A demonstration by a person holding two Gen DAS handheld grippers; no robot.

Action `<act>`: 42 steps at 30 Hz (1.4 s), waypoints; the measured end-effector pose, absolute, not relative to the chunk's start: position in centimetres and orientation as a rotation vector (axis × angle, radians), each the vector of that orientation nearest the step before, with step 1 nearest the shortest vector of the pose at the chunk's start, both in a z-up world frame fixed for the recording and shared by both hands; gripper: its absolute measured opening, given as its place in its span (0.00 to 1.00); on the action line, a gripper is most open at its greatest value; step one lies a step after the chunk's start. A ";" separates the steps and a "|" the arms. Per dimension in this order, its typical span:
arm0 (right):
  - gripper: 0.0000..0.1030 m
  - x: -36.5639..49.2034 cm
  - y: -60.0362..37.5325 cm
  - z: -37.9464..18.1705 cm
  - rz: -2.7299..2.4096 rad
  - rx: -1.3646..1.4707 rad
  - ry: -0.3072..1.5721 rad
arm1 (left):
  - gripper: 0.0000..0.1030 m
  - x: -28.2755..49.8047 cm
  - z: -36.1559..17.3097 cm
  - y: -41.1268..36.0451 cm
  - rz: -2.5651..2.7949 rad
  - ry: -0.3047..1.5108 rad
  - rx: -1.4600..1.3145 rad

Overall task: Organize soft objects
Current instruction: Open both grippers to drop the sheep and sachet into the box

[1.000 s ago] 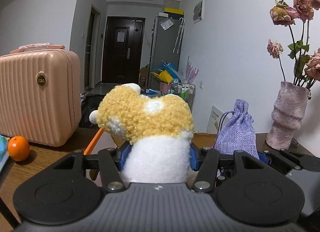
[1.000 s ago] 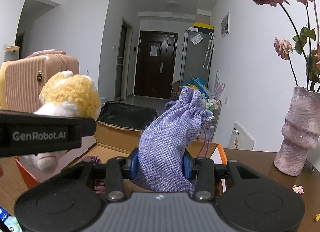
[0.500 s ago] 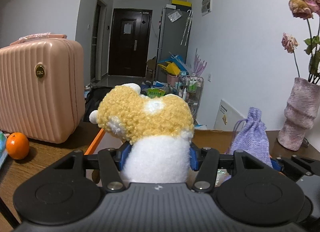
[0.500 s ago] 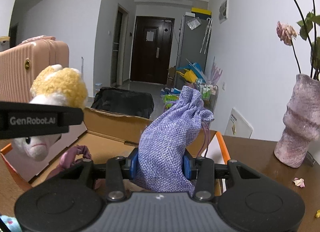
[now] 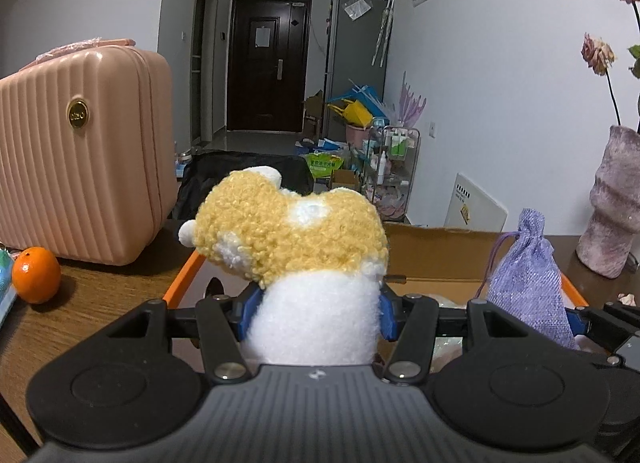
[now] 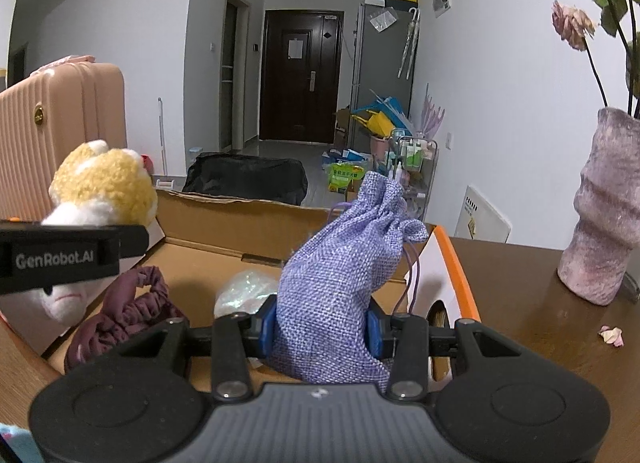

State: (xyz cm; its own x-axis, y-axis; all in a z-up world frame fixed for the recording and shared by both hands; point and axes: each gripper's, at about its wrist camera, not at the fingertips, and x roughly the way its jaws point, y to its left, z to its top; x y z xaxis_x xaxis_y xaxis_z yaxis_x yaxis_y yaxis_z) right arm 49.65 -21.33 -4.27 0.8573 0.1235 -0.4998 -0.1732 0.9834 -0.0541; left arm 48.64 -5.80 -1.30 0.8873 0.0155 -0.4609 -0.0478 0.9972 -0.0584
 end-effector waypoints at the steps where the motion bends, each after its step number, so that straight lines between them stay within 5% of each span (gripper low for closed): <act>1: 0.41 49.7 -21.4 -4.2 0.156 -0.094 0.517 | 0.54 48.7 -1.4 -5.8 0.033 0.479 -0.066; 11: 0.42 49.9 -21.5 -4.0 0.156 -0.092 0.515 | 0.55 48.6 -1.5 -5.9 0.028 0.475 -0.058; 16: 0.58 49.7 -21.6 -4.0 0.152 -0.095 0.511 | 0.57 48.6 -1.5 -5.6 0.015 0.480 -0.068; 19: 0.80 49.6 -21.7 -3.9 0.141 -0.091 0.507 | 0.67 48.6 -1.4 -5.0 0.015 0.485 -0.086; 23: 0.94 49.5 -21.8 -3.5 0.128 -0.091 0.495 | 1.00 48.0 -1.1 -4.9 0.057 0.453 -0.074; 42: 0.97 49.0 -21.9 -3.6 0.109 -0.091 0.481 | 1.00 47.4 -1.0 -5.3 0.071 0.434 -0.068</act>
State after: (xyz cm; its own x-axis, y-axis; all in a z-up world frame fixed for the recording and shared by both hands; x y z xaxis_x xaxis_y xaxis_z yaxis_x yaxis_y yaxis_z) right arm 49.03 -21.91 -3.57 0.8810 0.0831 -0.4657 -0.1258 0.9902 -0.0613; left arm 47.36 -5.32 -1.01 0.9049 0.0542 -0.4222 -0.0833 0.9952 -0.0508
